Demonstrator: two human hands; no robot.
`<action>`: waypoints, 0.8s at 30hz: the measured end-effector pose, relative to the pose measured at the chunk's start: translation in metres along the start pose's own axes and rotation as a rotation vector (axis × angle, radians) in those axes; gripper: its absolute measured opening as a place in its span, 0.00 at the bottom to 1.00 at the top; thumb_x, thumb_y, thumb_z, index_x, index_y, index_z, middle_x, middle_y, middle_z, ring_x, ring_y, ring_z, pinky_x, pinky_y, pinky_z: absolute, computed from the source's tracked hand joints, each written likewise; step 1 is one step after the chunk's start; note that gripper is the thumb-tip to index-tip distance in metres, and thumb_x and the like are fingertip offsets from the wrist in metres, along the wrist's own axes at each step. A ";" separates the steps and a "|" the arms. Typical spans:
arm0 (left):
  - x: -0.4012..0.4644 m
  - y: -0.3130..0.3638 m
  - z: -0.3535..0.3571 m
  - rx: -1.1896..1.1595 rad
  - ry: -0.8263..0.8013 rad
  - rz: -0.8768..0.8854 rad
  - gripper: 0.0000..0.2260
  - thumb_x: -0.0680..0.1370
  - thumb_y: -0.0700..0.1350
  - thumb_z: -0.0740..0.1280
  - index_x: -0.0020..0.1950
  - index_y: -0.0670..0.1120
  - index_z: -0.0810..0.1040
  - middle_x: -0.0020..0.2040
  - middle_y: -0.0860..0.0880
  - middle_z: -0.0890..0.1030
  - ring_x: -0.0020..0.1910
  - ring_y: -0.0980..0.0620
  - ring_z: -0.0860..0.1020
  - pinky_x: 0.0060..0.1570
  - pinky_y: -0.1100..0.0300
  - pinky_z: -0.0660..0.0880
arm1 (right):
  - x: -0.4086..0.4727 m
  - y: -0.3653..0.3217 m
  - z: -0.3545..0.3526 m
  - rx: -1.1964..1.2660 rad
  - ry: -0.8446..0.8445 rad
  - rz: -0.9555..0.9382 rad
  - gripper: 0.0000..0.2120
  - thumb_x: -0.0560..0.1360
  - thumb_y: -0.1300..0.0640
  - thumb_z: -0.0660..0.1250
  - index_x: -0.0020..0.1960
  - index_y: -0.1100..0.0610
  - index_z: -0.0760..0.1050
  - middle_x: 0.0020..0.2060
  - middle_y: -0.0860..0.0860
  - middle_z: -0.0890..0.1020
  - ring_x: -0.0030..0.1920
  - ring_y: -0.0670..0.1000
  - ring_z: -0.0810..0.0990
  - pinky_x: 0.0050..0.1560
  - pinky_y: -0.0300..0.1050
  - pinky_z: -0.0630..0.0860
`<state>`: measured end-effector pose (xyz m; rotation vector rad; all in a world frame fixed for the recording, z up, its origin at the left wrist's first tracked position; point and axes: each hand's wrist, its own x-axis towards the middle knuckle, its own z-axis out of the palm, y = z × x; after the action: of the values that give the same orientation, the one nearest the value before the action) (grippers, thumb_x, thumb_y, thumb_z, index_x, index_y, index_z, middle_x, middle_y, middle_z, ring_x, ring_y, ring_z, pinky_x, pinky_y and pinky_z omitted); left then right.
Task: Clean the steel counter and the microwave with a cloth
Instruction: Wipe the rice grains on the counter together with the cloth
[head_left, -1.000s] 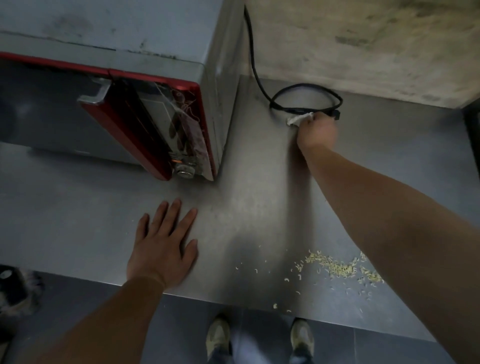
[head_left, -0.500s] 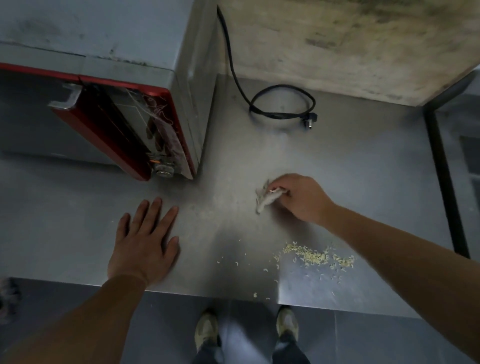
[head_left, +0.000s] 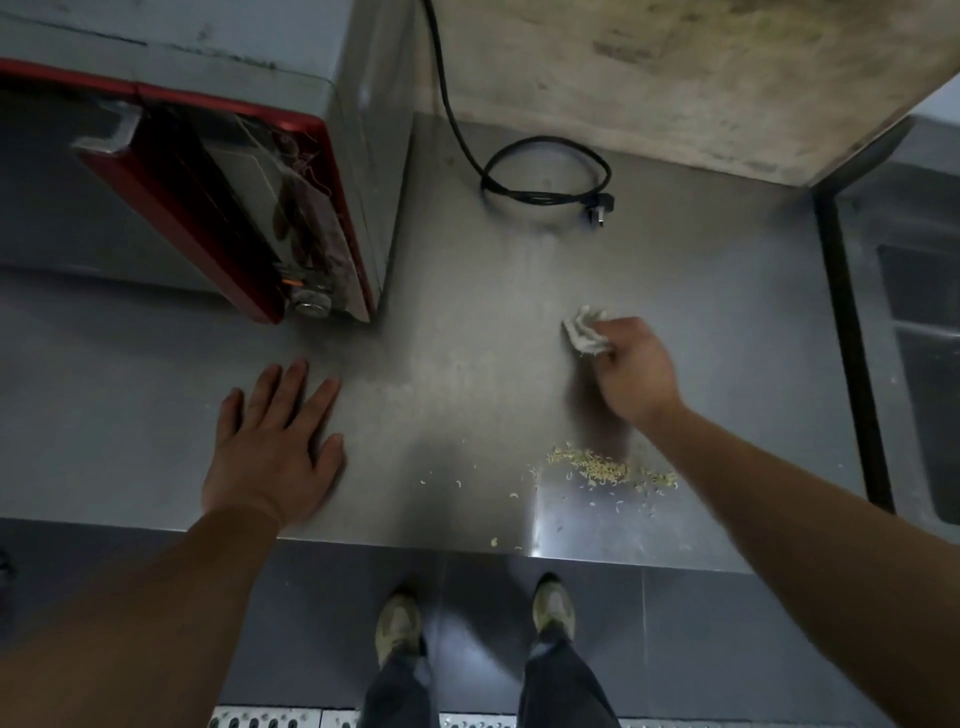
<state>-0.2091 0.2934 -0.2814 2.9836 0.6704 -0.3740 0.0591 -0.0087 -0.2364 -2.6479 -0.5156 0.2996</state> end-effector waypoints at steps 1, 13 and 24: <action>0.000 0.000 0.000 -0.002 -0.002 0.002 0.31 0.78 0.62 0.45 0.81 0.58 0.51 0.82 0.50 0.50 0.80 0.46 0.48 0.75 0.43 0.47 | -0.014 -0.011 0.008 -0.046 -0.021 -0.041 0.17 0.75 0.63 0.65 0.62 0.55 0.80 0.60 0.56 0.79 0.58 0.58 0.78 0.58 0.38 0.69; 0.000 0.000 -0.001 -0.009 0.004 -0.003 0.31 0.78 0.63 0.44 0.81 0.59 0.49 0.82 0.51 0.49 0.81 0.47 0.47 0.76 0.43 0.47 | -0.035 -0.053 0.012 0.288 -0.066 0.045 0.13 0.76 0.62 0.67 0.59 0.57 0.80 0.53 0.54 0.82 0.52 0.54 0.81 0.56 0.46 0.76; -0.002 0.000 -0.001 -0.008 0.010 -0.001 0.30 0.79 0.63 0.45 0.81 0.59 0.47 0.82 0.51 0.47 0.81 0.48 0.45 0.76 0.44 0.46 | -0.044 -0.108 0.060 0.130 -0.196 -0.309 0.17 0.71 0.66 0.65 0.57 0.56 0.83 0.55 0.56 0.81 0.55 0.59 0.78 0.59 0.42 0.70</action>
<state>-0.2103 0.2930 -0.2802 2.9794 0.6723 -0.3558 -0.0312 0.0862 -0.2361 -2.3807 -0.9235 0.4810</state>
